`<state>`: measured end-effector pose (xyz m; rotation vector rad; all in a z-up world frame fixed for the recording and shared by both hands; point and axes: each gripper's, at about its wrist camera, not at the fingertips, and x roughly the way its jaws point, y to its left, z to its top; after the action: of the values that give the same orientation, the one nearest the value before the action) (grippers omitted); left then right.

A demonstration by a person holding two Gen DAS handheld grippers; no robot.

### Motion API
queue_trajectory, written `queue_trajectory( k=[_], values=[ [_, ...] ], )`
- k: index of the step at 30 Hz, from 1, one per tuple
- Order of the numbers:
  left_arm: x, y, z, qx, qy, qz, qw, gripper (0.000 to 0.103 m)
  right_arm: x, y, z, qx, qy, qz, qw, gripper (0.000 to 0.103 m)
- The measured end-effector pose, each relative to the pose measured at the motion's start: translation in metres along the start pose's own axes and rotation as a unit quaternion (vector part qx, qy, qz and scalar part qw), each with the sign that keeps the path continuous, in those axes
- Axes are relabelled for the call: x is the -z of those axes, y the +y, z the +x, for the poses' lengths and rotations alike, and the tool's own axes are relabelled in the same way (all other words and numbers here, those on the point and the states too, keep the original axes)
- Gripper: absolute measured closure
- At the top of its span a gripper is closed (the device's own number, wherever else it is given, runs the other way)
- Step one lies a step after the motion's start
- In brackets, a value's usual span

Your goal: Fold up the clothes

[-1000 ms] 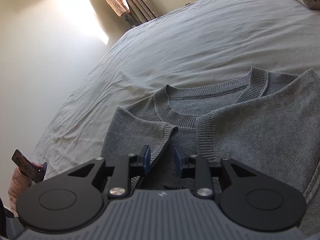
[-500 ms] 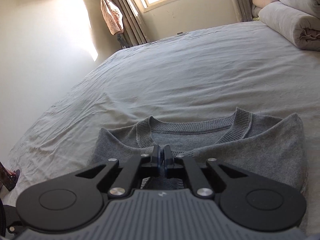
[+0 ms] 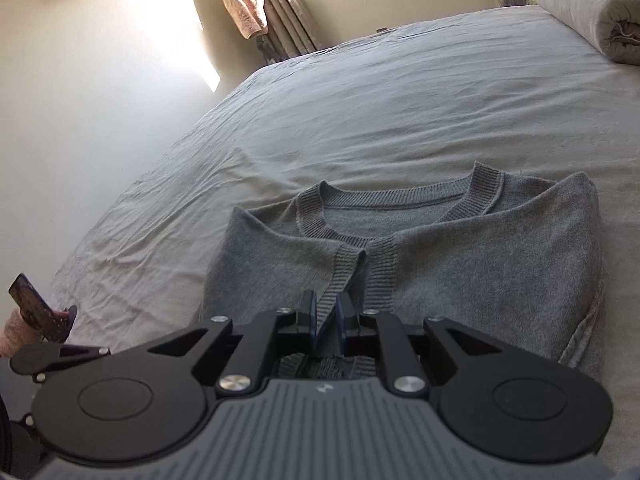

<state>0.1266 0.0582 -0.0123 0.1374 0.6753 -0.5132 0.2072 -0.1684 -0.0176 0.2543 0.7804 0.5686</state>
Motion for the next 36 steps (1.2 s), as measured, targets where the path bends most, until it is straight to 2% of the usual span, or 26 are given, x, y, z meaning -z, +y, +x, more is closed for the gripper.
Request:
queue_trajectory(
  k=[3, 8, 14, 19, 23, 28, 34, 36],
  values=[
    [0.006, -0.009, -0.008, -0.026, 0.027, 0.02, 0.9991, 0.075, 0.014, 0.016, -0.004, -0.004, 0.026, -0.023, 0.999, 0.073],
    [0.017, -0.025, -0.03, -0.071, 0.073, 0.016, 0.9946, 0.075, 0.036, 0.027, -0.014, -0.005, 0.041, -0.004, 0.999, 0.072],
    [0.039, -0.039, -0.063, -0.082, 0.087, -0.026, 0.9925, 0.075, 0.051, 0.041, -0.019, -0.073, 0.056, 0.066, 0.994, 0.072],
    [0.056, -0.051, -0.086, -0.105, 0.099, -0.031, 0.989, 0.075, 0.065, 0.05, -0.014, -0.109, 0.084, 0.121, 0.983, 0.072],
    [0.067, -0.058, -0.101, -0.117, 0.109, -0.036, 0.9865, 0.075, 0.076, 0.06, -0.018, -0.132, 0.099, 0.142, 0.976, 0.072],
    [0.085, -0.073, -0.109, -0.137, 0.129, -0.017, 0.982, 0.075, 0.092, 0.075, -0.016, -0.127, 0.121, 0.14, 0.974, 0.072],
    [0.108, -0.081, -0.113, -0.153, 0.154, -0.009, 0.9761, 0.075, 0.105, 0.088, -0.016, -0.138, 0.128, 0.141, 0.972, 0.072],
    [0.113, -0.082, -0.112, -0.163, 0.159, -0.005, 0.9737, 0.081, 0.109, 0.09, -0.016, -0.137, 0.126, 0.139, 0.973, 0.073]
  ],
)
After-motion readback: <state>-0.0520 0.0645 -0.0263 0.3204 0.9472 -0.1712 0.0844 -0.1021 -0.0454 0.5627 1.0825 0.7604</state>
